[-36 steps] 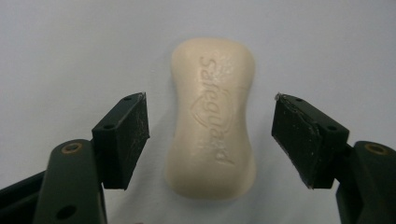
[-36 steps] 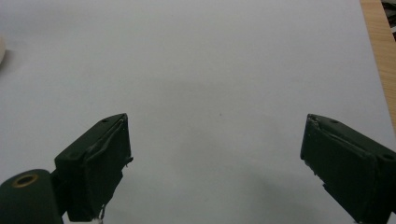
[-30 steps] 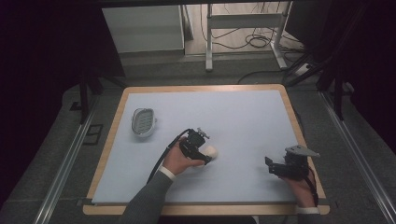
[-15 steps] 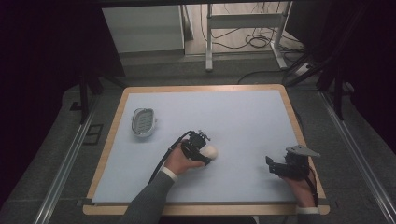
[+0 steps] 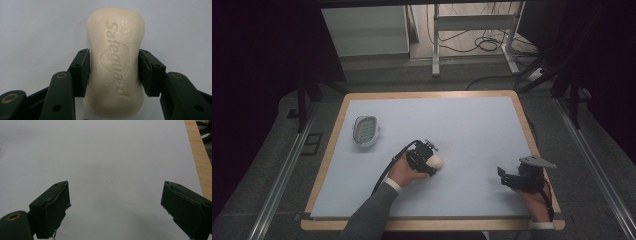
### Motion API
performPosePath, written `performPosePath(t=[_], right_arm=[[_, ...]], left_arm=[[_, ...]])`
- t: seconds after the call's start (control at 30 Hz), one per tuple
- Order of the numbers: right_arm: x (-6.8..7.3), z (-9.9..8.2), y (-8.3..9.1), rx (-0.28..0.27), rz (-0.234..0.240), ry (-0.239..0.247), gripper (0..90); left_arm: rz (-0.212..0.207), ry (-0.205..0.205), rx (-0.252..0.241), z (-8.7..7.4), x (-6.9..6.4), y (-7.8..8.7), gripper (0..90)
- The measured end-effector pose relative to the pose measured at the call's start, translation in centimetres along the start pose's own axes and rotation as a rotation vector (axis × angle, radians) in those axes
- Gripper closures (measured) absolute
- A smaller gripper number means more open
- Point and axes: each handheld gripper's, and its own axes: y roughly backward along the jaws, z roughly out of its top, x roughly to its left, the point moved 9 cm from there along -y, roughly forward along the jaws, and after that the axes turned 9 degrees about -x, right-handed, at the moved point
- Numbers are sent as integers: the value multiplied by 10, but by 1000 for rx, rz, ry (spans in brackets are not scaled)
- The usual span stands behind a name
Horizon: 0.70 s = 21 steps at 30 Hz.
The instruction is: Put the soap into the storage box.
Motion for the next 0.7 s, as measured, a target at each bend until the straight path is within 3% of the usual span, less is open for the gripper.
performPosePath(t=[0.7], right_arm=[[-2,1,0,-5,-4,-2,85]], left_arm=[[-27,-6,5,0,3,7,491]])
